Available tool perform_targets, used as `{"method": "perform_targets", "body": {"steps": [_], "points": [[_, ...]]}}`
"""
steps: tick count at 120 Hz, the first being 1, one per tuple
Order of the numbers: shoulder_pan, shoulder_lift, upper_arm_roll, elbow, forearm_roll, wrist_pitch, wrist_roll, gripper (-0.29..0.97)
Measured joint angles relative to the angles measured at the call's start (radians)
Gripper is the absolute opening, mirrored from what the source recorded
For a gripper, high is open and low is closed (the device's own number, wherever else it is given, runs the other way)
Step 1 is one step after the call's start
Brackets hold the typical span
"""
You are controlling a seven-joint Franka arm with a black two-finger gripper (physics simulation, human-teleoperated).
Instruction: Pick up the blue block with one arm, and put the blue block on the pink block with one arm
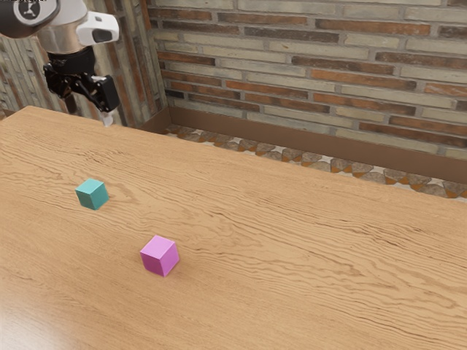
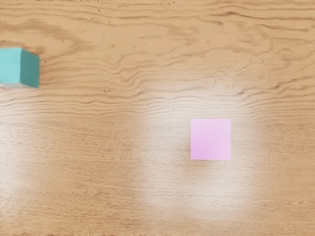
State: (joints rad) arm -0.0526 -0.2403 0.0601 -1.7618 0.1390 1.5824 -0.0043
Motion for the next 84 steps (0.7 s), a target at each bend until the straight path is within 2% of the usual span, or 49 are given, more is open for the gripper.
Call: {"method": "perform_targets", "body": {"steps": [9, 17, 33, 40, 44, 52, 57, 66, 84], "points": [[0.004, -0.016, 0.008, -0.026, 0.027, 0.008, -0.002, 0.68], [0.058, -0.022, 0.009, -0.044, 0.036, 0.014, -0.004, 0.68], [0.24, -0.021, 0.007, -0.089, 0.043, 0.03, -0.01, 0.68], [0.309, 0.013, -0.001, -0.099, 0.031, 0.042, -0.023, 0.68], [0.377, 0.035, -0.041, -0.102, 0.024, 0.054, -0.03, 0.68], [0.599, 0.076, -0.222, -0.101, -0.01, 0.078, -0.036, 0.68], [0.674, 0.114, -0.293, -0.1, -0.027, 0.103, -0.038, 0.68], [0.721, 0.207, -0.339, -0.097, -0.047, 0.171, -0.034, 0.68], [0.756, 0.36, -0.348, -0.097, -0.063, 0.333, 0.015, 0.68]]}}
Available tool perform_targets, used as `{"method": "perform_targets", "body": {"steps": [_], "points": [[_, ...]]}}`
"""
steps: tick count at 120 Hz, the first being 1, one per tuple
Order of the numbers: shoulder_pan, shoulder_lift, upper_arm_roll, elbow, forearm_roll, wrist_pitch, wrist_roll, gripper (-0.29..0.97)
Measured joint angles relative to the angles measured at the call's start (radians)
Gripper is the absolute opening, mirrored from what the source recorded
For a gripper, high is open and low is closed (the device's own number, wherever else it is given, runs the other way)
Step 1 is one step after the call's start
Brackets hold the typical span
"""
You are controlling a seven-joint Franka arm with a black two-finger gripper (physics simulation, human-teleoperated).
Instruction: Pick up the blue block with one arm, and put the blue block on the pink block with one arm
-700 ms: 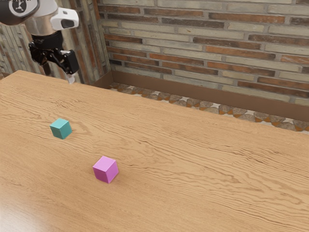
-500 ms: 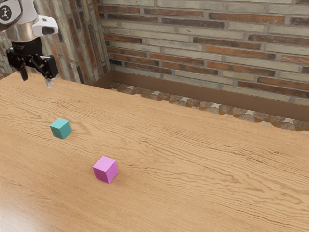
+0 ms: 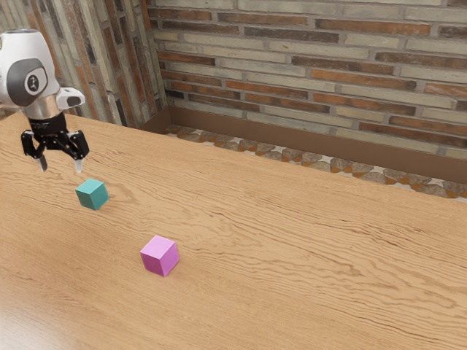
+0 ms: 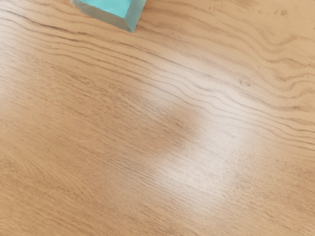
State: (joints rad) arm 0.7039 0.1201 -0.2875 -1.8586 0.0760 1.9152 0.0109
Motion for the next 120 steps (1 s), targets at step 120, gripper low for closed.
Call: {"method": "perform_targets", "body": {"steps": [120], "points": [[0.019, 0.484, 0.054, 0.241, -0.02, 0.405, 0.411, 0.68]]}}
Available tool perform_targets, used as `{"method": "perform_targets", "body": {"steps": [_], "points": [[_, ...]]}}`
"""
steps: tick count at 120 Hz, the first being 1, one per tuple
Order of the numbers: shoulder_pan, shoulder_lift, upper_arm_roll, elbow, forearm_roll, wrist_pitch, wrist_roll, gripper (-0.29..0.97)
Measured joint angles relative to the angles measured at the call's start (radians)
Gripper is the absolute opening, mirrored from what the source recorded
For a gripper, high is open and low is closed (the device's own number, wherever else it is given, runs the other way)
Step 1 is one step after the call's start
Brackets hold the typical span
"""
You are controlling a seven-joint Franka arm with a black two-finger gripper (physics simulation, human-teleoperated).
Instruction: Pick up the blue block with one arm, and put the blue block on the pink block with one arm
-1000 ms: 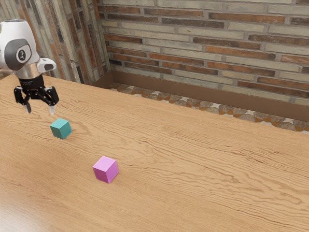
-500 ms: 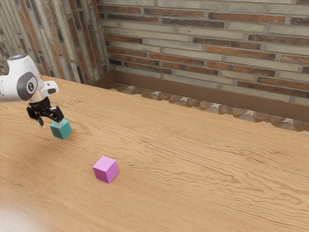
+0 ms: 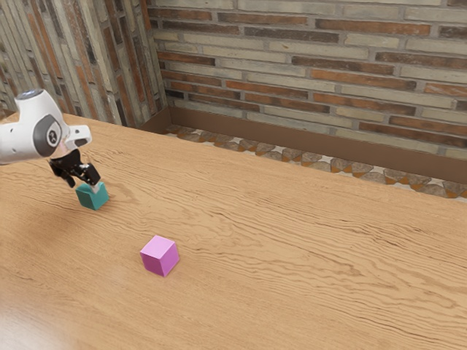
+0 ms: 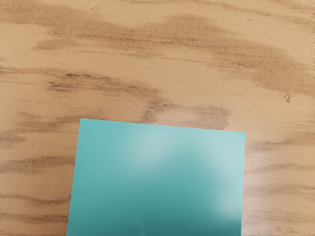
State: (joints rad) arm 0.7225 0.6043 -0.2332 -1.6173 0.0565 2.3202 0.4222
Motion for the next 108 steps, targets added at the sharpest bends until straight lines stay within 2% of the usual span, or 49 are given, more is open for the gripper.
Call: {"method": "perform_targets", "body": {"steps": [45, 100, 108], "points": [[-0.002, 0.057, -0.001, 0.064, -0.014, 0.006, 0.089, 0.68], [-0.005, 0.092, 0.0, 0.061, -0.057, 0.007, 0.15, 0.68], [-0.006, 0.09, 0.0, 0.058, -0.061, 0.007, 0.152, 0.6]]}}
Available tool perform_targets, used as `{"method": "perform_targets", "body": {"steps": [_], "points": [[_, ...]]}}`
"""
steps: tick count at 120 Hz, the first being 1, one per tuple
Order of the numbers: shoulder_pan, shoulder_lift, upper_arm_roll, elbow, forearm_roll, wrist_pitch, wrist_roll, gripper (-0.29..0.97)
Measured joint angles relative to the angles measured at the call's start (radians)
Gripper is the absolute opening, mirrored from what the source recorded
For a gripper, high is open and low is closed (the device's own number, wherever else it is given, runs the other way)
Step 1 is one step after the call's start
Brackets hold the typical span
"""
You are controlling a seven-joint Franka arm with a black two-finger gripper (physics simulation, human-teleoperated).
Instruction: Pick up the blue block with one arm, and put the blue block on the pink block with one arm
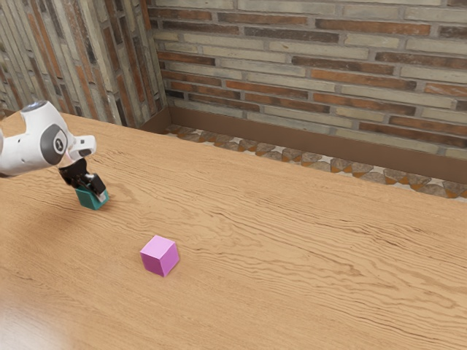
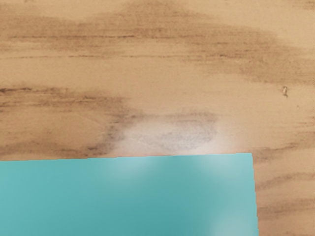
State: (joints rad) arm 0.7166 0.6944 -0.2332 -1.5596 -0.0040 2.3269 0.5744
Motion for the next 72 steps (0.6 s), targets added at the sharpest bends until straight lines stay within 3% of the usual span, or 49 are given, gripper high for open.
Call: {"method": "perform_targets", "body": {"steps": [14, 30, 51, 72], "points": [[-0.001, -0.004, 0.0, -0.002, 0.0, 0.001, -0.001, 0.39], [-0.011, -0.05, 0.004, -0.032, 0.006, 0.003, -0.012, 0.33], [-0.074, -0.411, 0.004, -0.365, 0.006, 0.005, -0.096, 0.33], [-0.143, -0.62, -0.012, -0.571, 0.005, 0.006, -0.234, 0.33]]}}
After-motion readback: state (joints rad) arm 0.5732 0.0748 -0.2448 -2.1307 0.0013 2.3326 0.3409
